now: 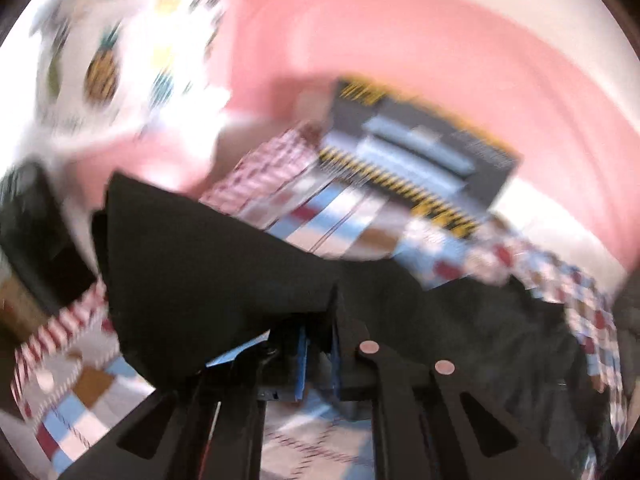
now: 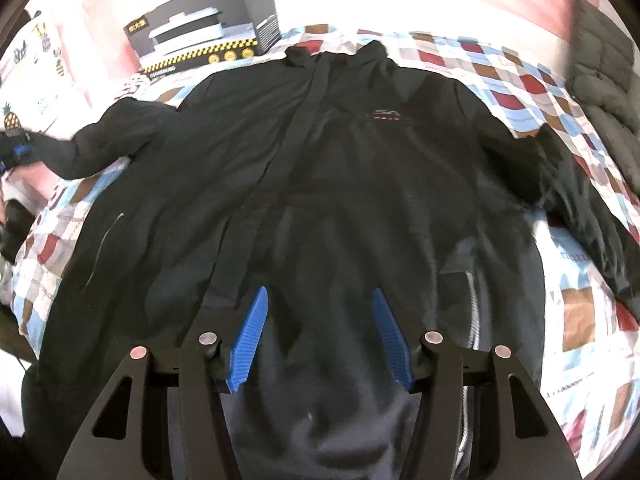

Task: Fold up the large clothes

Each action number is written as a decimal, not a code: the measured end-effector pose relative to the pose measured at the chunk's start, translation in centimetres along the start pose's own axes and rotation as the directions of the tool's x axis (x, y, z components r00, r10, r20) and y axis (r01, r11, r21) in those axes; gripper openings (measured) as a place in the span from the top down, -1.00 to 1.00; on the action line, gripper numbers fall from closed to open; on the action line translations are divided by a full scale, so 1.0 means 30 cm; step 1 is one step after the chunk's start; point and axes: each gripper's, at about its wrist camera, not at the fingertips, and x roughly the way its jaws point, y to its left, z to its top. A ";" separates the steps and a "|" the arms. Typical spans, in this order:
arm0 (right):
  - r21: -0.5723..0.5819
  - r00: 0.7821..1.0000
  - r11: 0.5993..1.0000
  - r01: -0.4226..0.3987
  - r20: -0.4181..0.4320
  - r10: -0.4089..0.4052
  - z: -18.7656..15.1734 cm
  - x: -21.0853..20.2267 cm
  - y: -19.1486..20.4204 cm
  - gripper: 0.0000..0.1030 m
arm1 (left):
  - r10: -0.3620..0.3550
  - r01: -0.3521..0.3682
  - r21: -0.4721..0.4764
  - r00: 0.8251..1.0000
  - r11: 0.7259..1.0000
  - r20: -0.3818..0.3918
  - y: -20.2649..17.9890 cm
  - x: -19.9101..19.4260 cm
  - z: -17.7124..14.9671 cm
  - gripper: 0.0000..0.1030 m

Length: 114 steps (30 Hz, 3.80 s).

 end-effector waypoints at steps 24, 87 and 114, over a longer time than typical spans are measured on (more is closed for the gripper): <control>0.230 0.998 0.971 0.062 -0.033 -0.056 -0.131 -0.018 -0.360 -0.09 | -0.386 0.528 0.335 0.828 0.780 -0.407 -1.067 0.283 -0.425 0.63; 0.226 0.987 0.972 0.057 0.135 -0.089 -0.113 -0.326 -0.254 0.09 | -0.313 0.412 0.255 0.882 0.875 -0.351 -0.477 -0.311 -0.575 0.41; 0.394 0.975 0.919 0.009 0.202 -0.096 -0.270 -0.477 -0.457 -0.02 | -0.329 0.432 0.306 0.883 0.848 -0.334 -0.541 -0.518 -0.641 0.41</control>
